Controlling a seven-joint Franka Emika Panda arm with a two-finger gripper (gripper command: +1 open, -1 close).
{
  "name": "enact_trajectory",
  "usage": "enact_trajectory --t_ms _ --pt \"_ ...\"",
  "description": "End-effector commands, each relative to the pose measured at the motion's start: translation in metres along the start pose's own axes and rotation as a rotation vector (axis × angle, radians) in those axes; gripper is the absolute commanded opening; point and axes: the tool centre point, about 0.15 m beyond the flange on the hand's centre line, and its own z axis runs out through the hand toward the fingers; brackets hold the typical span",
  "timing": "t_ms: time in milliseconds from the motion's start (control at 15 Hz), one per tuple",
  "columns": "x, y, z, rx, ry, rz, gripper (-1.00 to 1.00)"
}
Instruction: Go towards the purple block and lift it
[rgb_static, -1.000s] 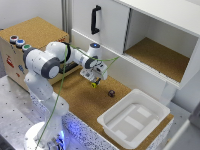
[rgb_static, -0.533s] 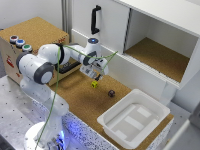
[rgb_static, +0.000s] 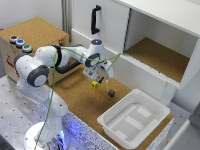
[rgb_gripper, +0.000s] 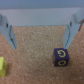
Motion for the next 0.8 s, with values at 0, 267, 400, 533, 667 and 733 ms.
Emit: enact_trajectory --t_ms 0,267,400,533,667,733 --pt "0.006 0.042 0.048 0.019 -0.114 -0.088 1.00" --pt "-0.001 0.059 0.081 0.043 -0.128 -0.060 1.00" --pt "0.003 0.063 0.094 0.050 -0.121 -0.025 1.00" --pt "0.011 0.065 0.102 0.068 -0.119 -0.006 1.00" --pt "0.018 0.064 0.108 0.083 -0.122 -0.006 1.00" --pt "0.022 0.061 0.105 0.092 -0.116 -0.012 1.00"
